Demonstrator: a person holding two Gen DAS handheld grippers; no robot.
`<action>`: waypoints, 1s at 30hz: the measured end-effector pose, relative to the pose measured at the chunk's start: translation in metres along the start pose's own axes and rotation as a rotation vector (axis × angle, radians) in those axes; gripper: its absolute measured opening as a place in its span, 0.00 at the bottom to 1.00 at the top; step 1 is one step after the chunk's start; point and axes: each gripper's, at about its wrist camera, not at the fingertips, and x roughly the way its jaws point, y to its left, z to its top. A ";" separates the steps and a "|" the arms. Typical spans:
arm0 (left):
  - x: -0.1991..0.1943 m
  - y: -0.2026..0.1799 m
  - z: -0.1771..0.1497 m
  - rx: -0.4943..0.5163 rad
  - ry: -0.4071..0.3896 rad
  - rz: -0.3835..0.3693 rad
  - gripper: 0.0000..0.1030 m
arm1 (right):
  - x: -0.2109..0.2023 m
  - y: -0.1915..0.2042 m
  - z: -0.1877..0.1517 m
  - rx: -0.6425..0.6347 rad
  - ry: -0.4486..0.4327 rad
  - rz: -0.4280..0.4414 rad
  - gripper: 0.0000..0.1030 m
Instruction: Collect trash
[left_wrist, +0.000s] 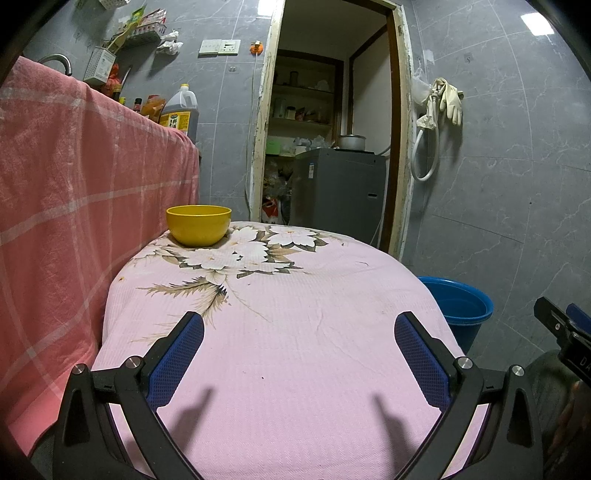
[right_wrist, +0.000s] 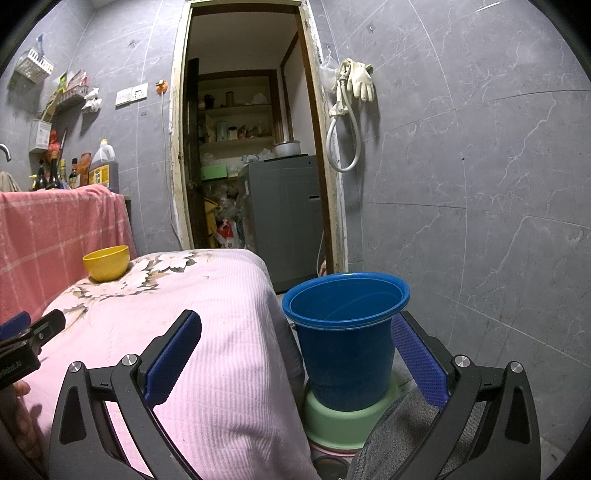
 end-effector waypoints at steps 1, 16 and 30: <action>0.000 0.000 0.000 0.000 0.000 -0.001 0.98 | 0.000 0.000 0.000 0.000 0.000 0.000 1.00; 0.000 0.002 0.000 -0.001 -0.001 -0.002 0.98 | 0.000 0.000 0.000 0.000 0.000 0.001 1.00; -0.003 0.000 0.000 0.004 -0.014 0.007 0.98 | -0.001 0.001 0.000 -0.001 0.001 0.001 1.00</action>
